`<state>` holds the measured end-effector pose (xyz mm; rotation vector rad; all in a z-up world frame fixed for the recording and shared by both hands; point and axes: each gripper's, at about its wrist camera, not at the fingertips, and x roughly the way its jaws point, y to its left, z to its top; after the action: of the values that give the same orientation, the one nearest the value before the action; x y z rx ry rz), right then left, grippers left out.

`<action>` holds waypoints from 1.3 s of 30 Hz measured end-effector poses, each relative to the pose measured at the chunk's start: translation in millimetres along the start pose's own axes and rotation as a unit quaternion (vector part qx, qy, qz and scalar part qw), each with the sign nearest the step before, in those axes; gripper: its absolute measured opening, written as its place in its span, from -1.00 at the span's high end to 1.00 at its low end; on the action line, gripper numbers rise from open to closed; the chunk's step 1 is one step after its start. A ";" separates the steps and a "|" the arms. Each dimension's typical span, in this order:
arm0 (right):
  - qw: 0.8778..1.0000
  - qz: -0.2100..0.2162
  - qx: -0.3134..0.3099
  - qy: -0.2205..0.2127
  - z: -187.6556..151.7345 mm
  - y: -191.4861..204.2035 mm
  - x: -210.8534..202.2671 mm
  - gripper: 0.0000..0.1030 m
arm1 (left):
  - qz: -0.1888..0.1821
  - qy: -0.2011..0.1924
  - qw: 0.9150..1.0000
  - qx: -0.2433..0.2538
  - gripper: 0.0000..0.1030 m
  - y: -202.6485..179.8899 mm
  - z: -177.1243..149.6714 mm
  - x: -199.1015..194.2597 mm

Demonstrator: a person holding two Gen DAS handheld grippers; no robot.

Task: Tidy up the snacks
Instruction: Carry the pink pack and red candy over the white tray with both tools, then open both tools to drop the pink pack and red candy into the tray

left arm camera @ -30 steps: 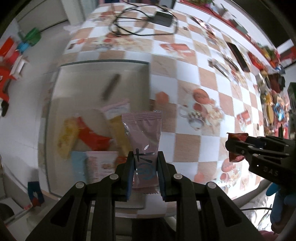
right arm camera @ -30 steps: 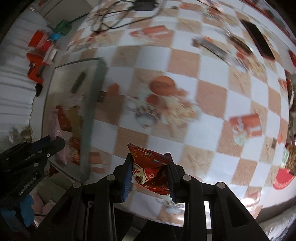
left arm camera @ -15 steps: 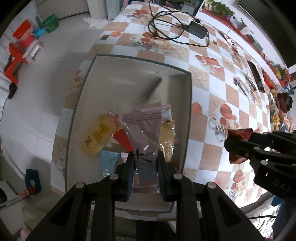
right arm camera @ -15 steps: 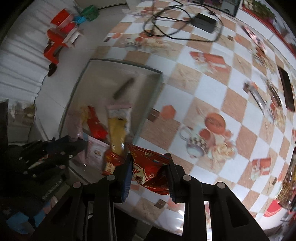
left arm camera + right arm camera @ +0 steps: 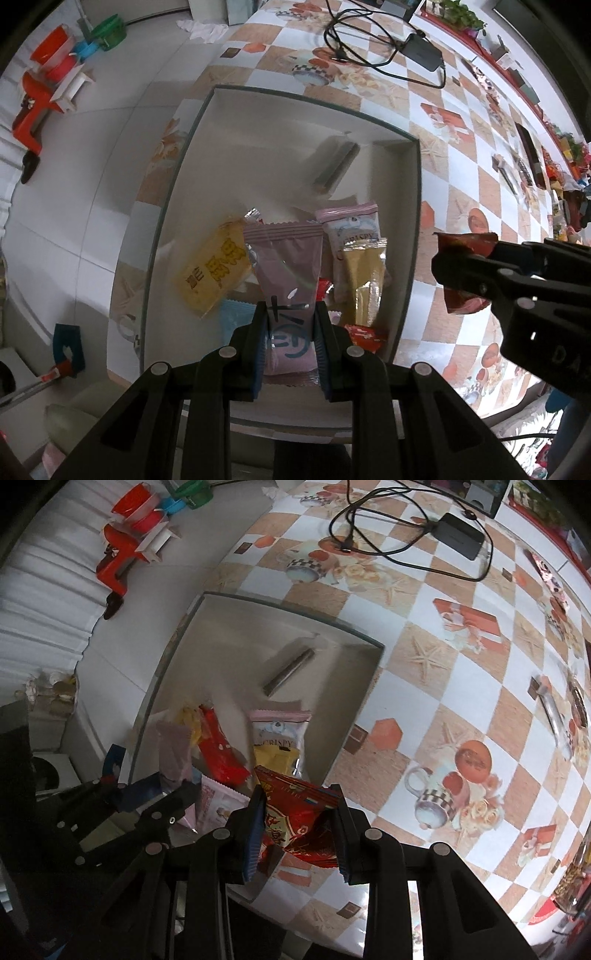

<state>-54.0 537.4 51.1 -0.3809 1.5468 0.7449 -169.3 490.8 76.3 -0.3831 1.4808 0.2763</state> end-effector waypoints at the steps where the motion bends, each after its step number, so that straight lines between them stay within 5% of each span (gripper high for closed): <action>1: 1.000 0.000 0.000 0.001 1.6 0.4 0.7 0.34 | 0.000 0.001 1.000 -0.001 0.51 0.4 2.0 1.1; 21: 1.000 -0.005 -0.002 0.028 37.4 8.4 30.7 0.33 | 0.004 0.017 1.000 -0.016 0.46 14.3 18.6 22.4; 23: 1.000 -0.003 -0.004 0.030 38.5 9.6 32.2 0.33 | 0.005 0.017 1.000 -0.018 0.30 15.4 18.0 23.0; 25: 0.999 -0.004 -0.007 0.031 37.0 10.8 32.8 0.33 | 0.006 0.013 1.000 -0.019 -0.07 16.2 17.7 22.0; 31: 0.999 -0.001 0.000 0.040 34.3 9.8 36.3 0.33 | 0.015 0.001 1.000 -0.023 -0.52 14.6 17.4 16.1; 32: 0.999 0.001 0.002 0.042 33.7 9.3 37.0 0.27 | 0.017 0.000 1.000 -0.026 -0.53 15.4 16.9 15.0; 33: 0.999 0.002 0.003 0.042 32.5 7.9 35.6 -0.10 | 0.017 0.000 0.999 -0.028 -0.54 15.0 17.1 14.2; 35: 1.000 0.000 0.003 0.028 30.3 7.9 30.3 -0.43 | 0.011 0.003 0.999 -0.035 -0.56 16.3 16.5 12.8; 39: 1.000 -0.009 0.003 0.026 26.5 7.1 23.1 -0.43 | 0.053 -0.010 0.998 -0.029 -0.85 16.4 15.9 8.8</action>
<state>-41.6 564.3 30.9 -0.4113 1.5935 0.7211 -160.9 511.8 67.1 -0.3471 1.4777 0.4070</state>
